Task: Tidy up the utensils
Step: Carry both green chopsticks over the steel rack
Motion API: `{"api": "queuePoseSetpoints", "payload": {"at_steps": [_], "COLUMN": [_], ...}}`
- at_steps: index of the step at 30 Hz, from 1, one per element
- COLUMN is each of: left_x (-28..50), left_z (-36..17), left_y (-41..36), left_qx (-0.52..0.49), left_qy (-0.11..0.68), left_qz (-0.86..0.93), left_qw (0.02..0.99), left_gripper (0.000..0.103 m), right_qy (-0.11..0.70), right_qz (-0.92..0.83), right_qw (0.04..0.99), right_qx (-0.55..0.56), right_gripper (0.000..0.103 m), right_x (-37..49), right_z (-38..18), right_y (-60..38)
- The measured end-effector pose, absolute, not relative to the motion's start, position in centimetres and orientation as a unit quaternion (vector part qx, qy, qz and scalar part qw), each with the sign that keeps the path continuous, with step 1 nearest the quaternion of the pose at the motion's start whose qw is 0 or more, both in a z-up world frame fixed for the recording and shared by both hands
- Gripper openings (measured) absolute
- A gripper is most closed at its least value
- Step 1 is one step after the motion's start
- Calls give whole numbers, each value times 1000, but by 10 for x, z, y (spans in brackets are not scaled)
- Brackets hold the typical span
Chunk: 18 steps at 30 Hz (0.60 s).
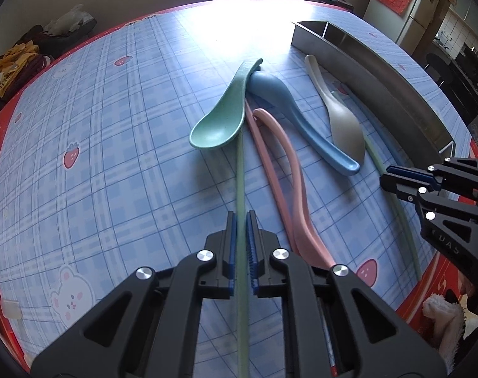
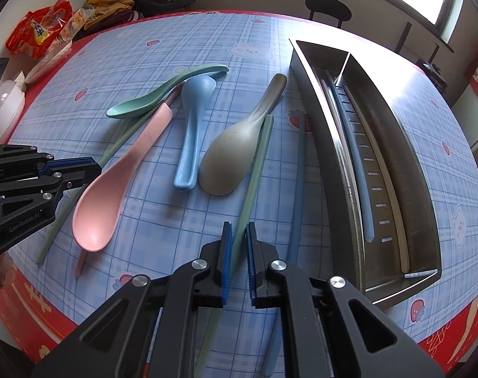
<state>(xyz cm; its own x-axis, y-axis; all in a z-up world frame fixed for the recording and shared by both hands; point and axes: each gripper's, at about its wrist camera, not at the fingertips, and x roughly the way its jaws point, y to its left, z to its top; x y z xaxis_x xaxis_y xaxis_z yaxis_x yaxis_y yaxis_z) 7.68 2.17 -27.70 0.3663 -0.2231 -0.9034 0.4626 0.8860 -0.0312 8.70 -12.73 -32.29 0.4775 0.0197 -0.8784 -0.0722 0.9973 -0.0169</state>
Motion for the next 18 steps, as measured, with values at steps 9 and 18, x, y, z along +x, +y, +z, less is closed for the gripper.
{"api": "queuePoseSetpoints", "payload": {"at_steps": [9, 18], "left_x": [73, 41], "left_z": [-276, -260], "left_y": [23, 59], "left_qx": [95, 26], "left_qy": [532, 537], "left_qz": [-225, -225], "left_qw": [810, 813], "left_gripper": [10, 10], "right_qy": [519, 511], "right_qz": [33, 57], "right_qw": [854, 853], "right_qx": [27, 86], "right_gripper": [8, 6], "right_x": [87, 66], "right_z": [-321, -309], "right_y": [-143, -151]}}
